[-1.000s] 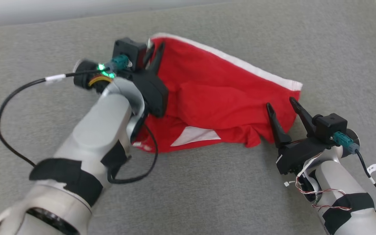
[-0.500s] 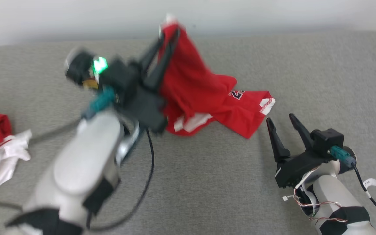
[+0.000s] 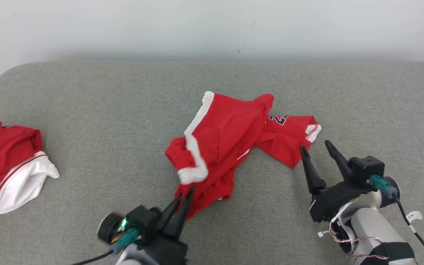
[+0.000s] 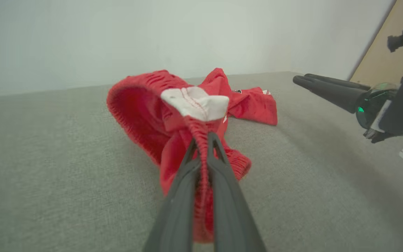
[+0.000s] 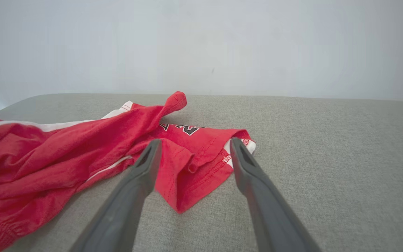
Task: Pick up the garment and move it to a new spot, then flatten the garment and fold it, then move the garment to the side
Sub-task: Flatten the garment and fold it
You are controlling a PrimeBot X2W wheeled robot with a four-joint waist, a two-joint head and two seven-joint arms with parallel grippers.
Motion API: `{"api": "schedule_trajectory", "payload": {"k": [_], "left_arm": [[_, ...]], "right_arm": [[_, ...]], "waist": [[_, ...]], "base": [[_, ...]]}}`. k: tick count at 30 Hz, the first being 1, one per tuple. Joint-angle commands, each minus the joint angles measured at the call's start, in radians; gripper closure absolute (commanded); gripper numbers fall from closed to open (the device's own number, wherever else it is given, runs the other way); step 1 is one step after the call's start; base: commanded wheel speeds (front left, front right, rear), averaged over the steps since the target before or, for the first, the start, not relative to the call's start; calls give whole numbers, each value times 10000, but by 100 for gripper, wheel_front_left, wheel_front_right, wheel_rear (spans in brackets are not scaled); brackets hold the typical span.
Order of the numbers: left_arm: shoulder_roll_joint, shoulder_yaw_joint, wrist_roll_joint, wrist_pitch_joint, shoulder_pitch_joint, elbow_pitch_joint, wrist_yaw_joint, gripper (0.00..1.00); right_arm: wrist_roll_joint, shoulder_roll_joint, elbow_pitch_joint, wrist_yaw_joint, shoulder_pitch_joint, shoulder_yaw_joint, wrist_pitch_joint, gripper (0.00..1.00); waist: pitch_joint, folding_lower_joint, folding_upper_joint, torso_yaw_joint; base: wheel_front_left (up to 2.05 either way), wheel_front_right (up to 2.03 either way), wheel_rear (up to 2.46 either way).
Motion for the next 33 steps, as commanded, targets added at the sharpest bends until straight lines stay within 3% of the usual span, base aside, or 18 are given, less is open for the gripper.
{"api": "schedule_trajectory", "payload": {"k": [1,2,3,10,15,23,33], "left_arm": [[-51,249,-26,-28,250,181,10,63],[-90,478,-9,-29,425,372,8,37],[-141,729,14,-29,585,545,10,1],[-778,2554,634,-29,1359,1151,203,0],[-1139,3124,1127,-29,1508,785,130,0],[-1341,3294,1577,-29,1262,248,75,0],[-1347,2350,539,-30,860,-656,330,0]], "right_arm": [[-81,51,14,-22,-8,74,-38,0],[-75,33,16,-22,-49,121,-38,0],[-76,16,2,-22,-100,170,-38,0],[18,-85,-202,-23,-616,712,16,0],[-36,-326,-330,-23,-1428,1181,346,0],[22,-758,-44,-23,-3017,1839,1152,0],[666,-1526,1518,-23,-5219,2919,3034,0]], "waist": [[2,2,2,-3],[1,2,2,-5],[12,2,2,1],[165,2,2,190],[423,2,2,607],[936,2,2,1394],[1847,2,2,2718]], "base": [[0,0,0],[0,0,0],[0,0,0],[0,0,0],[0,0,0],[0,0,0],[0,0,0]]}}
